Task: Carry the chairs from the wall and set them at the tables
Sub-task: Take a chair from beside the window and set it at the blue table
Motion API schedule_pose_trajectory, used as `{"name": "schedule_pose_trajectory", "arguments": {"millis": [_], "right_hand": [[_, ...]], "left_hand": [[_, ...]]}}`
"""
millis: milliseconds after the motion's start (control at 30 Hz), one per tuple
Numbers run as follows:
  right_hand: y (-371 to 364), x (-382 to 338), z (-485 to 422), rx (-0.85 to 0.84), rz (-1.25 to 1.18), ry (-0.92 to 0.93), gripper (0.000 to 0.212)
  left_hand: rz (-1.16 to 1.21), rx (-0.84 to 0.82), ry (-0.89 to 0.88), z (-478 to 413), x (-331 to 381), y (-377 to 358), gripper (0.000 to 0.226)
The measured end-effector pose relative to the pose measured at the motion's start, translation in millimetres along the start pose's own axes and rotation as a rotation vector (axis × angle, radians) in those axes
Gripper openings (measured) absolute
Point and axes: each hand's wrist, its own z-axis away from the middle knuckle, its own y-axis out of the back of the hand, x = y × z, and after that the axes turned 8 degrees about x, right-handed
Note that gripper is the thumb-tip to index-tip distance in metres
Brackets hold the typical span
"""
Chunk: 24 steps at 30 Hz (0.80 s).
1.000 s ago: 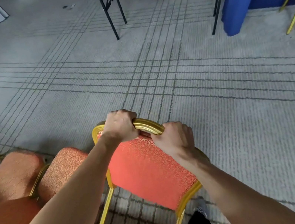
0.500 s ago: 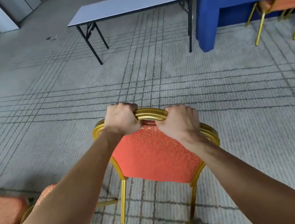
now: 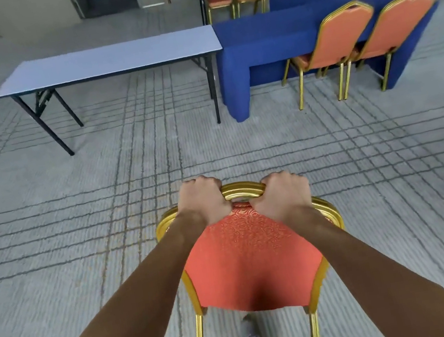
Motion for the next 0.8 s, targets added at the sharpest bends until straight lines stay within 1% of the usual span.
{"name": "schedule_pose_trajectory", "arguments": {"millis": [100, 233, 300, 433, 533, 667, 800], "right_hand": [[-6, 15, -39, -0.002, 0.067, -0.052, 0.041], [-5, 35, -88, -0.008, 0.116, -0.098, 0.034], [-6, 44, -114, 0.009, 0.13, -0.117, 0.033], [-10, 60, -170, 0.031, 0.15, -0.116, 0.037], [-17, 79, -218, 0.047, 0.15, -0.097, 0.039], [-30, 117, -287, 0.031, 0.131, -0.095, 0.042], [-43, 156, -355, -0.01, 0.07, -0.122, 0.042]], "left_hand": [[0.049, -0.001, -0.038, -45, 6, -8, 0.027], [0.11, 0.013, -0.062, -101, 11, -13, 0.026], [0.142, 0.03, -0.076, -129, 13, -15, 0.022], [0.178, 0.055, -0.094, -188, 13, -21, 0.019], [0.163, 0.067, -0.108, -241, 17, -31, 0.02], [0.152, 0.038, -0.124, -322, 35, -50, 0.021], [0.127, -0.041, -0.151, -400, 52, -67, 0.022]]}}
